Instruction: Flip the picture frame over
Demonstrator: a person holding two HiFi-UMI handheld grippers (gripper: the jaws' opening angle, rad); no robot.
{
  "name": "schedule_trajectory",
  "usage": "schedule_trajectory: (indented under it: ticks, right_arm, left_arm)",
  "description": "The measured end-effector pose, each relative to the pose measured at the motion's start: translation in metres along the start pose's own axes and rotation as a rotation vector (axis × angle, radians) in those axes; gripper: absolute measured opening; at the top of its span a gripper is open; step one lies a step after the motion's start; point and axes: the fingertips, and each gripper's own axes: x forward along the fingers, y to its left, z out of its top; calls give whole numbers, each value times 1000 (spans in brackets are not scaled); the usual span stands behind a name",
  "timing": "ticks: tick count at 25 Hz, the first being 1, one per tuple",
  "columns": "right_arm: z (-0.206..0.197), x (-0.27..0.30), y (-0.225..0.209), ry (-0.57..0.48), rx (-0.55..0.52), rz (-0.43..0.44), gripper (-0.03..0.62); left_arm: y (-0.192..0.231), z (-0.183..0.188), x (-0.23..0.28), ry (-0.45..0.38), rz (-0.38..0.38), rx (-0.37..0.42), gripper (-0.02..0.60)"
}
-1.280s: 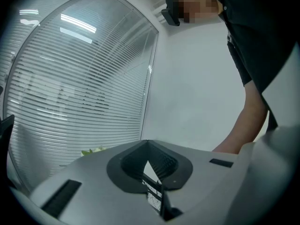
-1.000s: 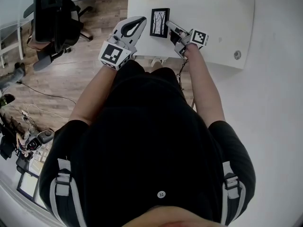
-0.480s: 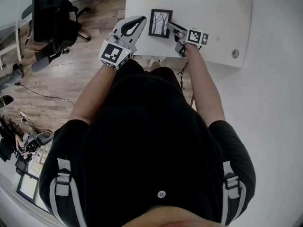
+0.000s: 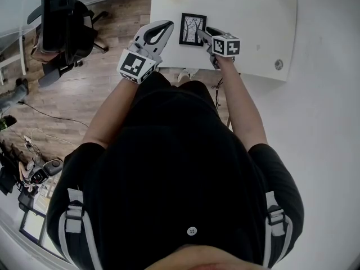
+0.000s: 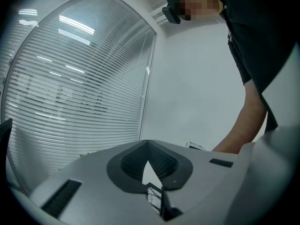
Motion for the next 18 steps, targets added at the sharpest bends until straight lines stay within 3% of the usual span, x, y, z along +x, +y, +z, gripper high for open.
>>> schedule_trajectory:
  ticks: [8,18]
  right_arm:
    - [35,-26,47,-81,-200,-7,189]
    - [101,-113,125,-372,-356,43,166]
  left_arm:
    - [-3,10,-1,-2,-27,23,5]
    - [-13,34,6,40,-78,59,5]
